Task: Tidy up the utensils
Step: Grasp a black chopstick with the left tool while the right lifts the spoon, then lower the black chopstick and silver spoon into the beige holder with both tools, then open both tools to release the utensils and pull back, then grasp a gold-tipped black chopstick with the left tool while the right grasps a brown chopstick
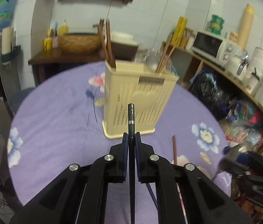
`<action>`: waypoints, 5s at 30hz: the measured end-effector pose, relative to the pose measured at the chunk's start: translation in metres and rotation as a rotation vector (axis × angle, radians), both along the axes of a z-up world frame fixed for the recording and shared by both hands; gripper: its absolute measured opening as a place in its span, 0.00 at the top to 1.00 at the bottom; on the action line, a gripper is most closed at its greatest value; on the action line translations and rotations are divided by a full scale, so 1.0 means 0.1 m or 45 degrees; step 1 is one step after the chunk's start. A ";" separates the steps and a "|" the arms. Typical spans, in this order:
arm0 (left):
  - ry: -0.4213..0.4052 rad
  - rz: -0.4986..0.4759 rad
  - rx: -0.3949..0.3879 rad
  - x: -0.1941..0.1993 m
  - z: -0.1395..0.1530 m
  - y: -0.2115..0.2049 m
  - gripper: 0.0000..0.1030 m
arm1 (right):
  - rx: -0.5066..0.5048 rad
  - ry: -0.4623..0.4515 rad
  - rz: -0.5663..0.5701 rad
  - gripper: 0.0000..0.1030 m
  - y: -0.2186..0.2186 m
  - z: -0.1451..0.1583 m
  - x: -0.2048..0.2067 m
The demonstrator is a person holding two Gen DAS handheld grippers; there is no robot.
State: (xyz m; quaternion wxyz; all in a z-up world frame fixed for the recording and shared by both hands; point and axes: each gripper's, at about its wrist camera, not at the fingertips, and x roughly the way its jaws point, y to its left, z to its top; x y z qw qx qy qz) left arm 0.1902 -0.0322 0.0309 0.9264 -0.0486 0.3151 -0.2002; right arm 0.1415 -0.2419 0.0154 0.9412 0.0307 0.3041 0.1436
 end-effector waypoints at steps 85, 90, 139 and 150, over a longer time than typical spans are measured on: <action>-0.260 0.110 0.029 0.68 0.53 0.02 0.59 | -0.179 -0.261 -0.152 0.43 0.26 0.39 1.47; -0.233 0.107 0.015 0.39 0.36 0.10 0.48 | -0.186 -0.181 -0.238 0.37 0.12 0.34 1.20; 0.342 -0.118 0.256 0.08 -1.06 -0.33 0.69 | -0.119 0.429 -0.280 0.46 -0.05 -0.97 0.95; 0.348 -0.164 0.421 0.57 -1.05 -0.66 0.80 | -0.123 0.483 -0.324 0.80 -0.02 -0.89 1.51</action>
